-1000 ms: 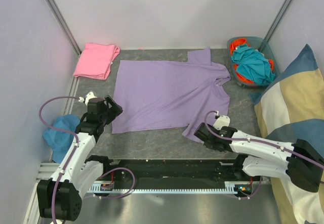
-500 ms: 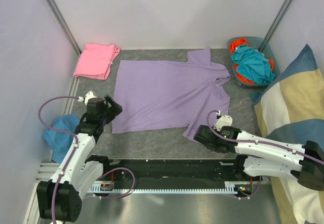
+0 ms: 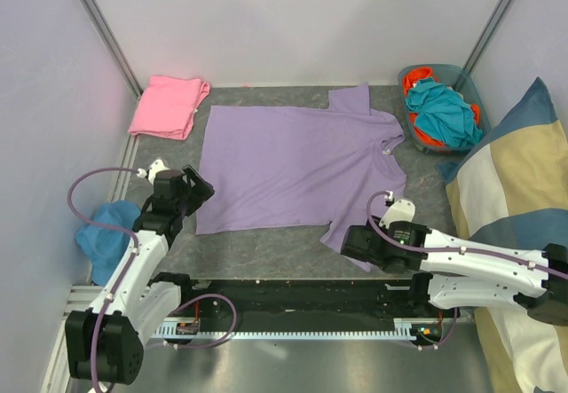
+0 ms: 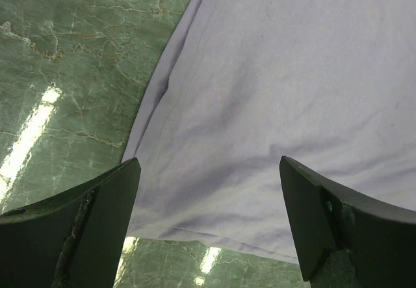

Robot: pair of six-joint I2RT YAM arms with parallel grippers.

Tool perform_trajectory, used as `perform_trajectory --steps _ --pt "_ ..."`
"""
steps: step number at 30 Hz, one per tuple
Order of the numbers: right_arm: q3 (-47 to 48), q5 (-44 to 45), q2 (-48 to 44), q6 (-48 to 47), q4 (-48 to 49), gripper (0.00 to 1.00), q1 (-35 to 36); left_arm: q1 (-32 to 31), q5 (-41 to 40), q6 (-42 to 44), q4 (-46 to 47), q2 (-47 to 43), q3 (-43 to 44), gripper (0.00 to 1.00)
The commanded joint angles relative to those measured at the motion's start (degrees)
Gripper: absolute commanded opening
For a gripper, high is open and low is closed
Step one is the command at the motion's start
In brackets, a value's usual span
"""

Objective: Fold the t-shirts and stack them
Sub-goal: Flatten out the tshirt

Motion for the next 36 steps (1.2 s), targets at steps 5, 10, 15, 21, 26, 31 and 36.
perform_trajectory --steps 5,10,15,21,26,31,36 --pt "11.87 15.54 2.30 -0.86 -7.47 0.70 0.78 -0.24 -0.37 1.63 9.37 12.68 11.56 0.96" --pt "14.52 18.45 6.62 -4.91 -4.05 0.75 0.69 -0.24 5.60 4.09 14.21 28.77 24.71 0.95" --pt "9.95 18.01 3.64 -7.20 2.89 0.75 0.69 -2.25 11.32 4.18 16.50 46.76 38.07 0.94" --pt "8.36 18.37 2.05 -10.01 6.24 0.93 0.69 -8.66 9.40 9.63 10.98 60.24 53.89 0.94" --pt "8.18 17.93 3.11 -12.38 8.43 0.98 0.69 -11.92 5.79 13.58 3.34 70.43 64.11 0.97" --pt "8.01 17.58 3.81 -13.53 9.49 0.98 0.69 -12.45 2.54 15.34 -2.56 75.90 72.64 0.98" --pt "7.75 17.49 3.81 -13.88 10.02 0.98 0.69 -12.10 -0.97 17.98 -7.39 80.02 77.56 0.99"
